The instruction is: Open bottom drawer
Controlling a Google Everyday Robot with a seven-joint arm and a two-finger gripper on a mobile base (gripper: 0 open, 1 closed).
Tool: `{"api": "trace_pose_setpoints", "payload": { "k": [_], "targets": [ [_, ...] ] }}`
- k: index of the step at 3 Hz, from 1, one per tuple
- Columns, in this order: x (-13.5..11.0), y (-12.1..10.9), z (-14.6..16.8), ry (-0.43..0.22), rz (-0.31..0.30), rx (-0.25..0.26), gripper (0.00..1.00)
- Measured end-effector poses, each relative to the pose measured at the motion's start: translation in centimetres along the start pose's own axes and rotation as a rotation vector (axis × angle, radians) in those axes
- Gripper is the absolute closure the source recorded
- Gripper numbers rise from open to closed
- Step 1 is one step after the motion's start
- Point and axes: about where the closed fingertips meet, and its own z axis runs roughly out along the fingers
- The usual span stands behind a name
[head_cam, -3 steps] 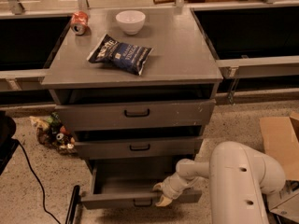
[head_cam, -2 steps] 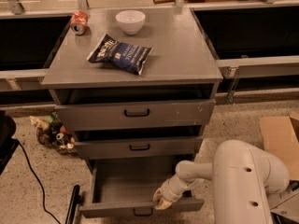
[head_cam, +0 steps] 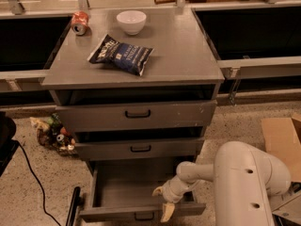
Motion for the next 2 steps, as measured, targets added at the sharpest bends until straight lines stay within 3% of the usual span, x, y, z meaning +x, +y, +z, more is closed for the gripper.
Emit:
{"api": "trace_pose_setpoints", "payload": {
  "k": [1, 2],
  "targets": [
    [0.0, 0.0, 0.0, 0.000, 0.000, 0.000, 0.00],
    [-0.7, 0.9, -1.8, 0.014, -0.021, 0.030, 0.00]
  ]
}}
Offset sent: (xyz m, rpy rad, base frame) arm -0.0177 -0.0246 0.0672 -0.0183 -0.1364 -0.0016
